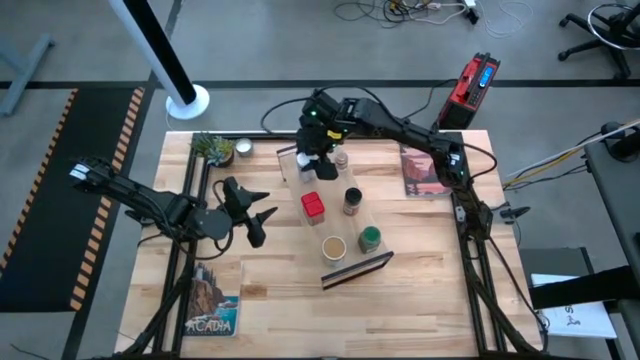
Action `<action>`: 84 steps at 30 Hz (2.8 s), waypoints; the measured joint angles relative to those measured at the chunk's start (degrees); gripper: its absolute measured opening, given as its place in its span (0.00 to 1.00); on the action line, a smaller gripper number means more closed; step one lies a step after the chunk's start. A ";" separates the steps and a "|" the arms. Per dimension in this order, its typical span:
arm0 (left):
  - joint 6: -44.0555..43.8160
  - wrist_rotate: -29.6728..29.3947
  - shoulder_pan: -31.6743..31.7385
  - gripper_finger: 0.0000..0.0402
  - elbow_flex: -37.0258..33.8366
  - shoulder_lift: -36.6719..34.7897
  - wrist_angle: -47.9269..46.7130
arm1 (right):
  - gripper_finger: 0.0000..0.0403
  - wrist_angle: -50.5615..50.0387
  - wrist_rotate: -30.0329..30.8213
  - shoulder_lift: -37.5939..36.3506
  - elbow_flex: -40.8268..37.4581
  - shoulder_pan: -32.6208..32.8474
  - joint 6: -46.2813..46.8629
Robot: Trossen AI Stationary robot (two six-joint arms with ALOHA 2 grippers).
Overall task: Shelf spices
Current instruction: Put the white seasoning bottle on the shelf aligned with the other red seasoning can, then return to Home Position
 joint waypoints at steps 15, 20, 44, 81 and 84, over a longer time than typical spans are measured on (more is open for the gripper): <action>8.34 -0.02 -1.27 0.51 0.00 -0.10 4.22 | 0.61 -2.53 0.04 -15.24 -0.06 1.05 7.45; 22.31 0.47 -7.20 0.51 0.00 1.14 16.48 | 0.56 -3.74 -0.50 -22.44 -0.13 3.74 11.95; 20.95 38.44 -10.06 0.51 0.11 2.49 39.51 | 0.46 9.07 15.44 -58.22 -38.75 30.79 27.85; 15.18 35.21 -8.10 0.51 0.02 3.30 38.12 | 0.46 71.77 18.97 -85.91 -117.07 37.05 29.85; 13.31 42.52 -6.65 0.51 0.02 3.15 39.15 | 0.46 78.20 19.07 -85.67 -120.39 37.05 29.80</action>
